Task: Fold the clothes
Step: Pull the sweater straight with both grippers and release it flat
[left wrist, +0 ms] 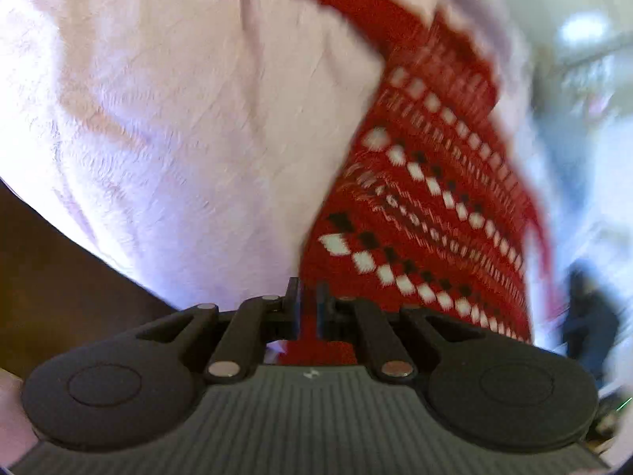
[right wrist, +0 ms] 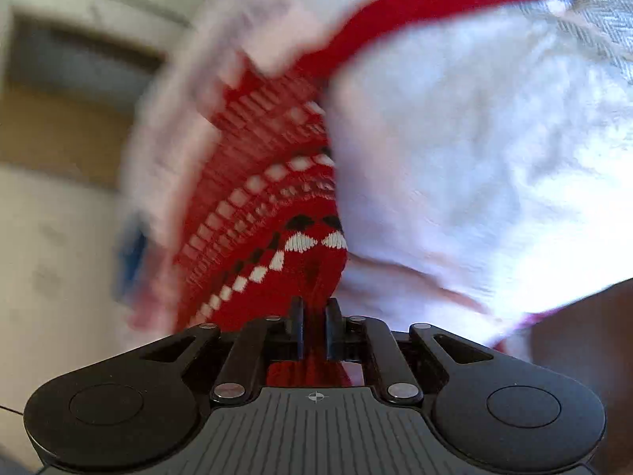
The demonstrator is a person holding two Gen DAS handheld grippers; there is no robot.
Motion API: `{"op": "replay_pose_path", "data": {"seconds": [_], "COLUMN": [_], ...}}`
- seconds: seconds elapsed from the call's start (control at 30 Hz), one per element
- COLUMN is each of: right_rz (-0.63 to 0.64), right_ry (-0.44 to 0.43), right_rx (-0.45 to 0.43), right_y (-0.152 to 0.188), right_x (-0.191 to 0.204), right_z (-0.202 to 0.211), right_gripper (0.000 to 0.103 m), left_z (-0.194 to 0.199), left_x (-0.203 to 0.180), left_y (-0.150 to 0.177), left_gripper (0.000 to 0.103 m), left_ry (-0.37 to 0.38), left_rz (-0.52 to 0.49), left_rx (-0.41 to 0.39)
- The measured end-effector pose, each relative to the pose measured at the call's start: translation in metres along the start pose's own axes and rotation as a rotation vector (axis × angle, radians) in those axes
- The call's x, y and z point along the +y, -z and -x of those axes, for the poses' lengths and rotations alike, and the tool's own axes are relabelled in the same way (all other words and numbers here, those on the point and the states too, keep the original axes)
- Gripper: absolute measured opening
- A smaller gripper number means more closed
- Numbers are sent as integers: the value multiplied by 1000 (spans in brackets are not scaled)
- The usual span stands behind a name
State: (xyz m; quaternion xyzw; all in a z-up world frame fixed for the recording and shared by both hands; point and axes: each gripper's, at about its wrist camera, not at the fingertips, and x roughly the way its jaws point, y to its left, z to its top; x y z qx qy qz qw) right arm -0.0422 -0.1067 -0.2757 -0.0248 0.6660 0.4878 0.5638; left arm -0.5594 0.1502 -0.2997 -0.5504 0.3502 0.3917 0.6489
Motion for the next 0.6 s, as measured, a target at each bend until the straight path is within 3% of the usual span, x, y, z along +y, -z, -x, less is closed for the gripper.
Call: {"op": "replay_pose_path", "data": {"seconds": [0.07, 0.13, 0.17, 0.2, 0.33, 0.37, 0.43, 0.47, 0.5, 0.57, 0.6], "right_rz": [22, 21, 9, -6, -61, -78, -76, -36, 4, 74, 80], "right_ry": [79, 85, 86, 88, 70, 57, 57, 85, 112, 164, 200], "right_rx": [28, -8, -34, -60, -146, -142, -125, -107, -90, -59, -36], "right_y": [4, 7, 6, 5, -5, -5, -5, -3, -1, 3, 1], "right_x": [-3, -10, -15, -21, -37, -39, -37, -29, -22, -9, -10], "right_z": [-20, -25, -23, -22, -34, -41, -54, -57, -60, -63, -61], "right_gripper": [37, 48, 53, 54, 54, 54, 54, 31, 22, 23, 24], "left_z": [-7, -1, 3, 4, -9, -12, -16, -19, -21, -20, -17], "left_x": [-5, -7, -8, -11, -14, -14, -13, -13, -13, -6, -2], "left_y": [5, 6, 6, 4, -7, -7, -6, -6, -6, -3, -1], "left_gripper": [8, 14, 23, 32, 41, 39, 2, 4, 5, 8, 13], "left_ry": [-63, -54, -48, -46, -32, -32, -31, -31, -30, -50, -96], "left_rz": [-52, -70, -79, -96, -135, -133, -128, -125, -123, -108, -106], "left_rx": [-7, -41, -58, -76, -74, -70, -63, -59, -56, -43, -22]}}
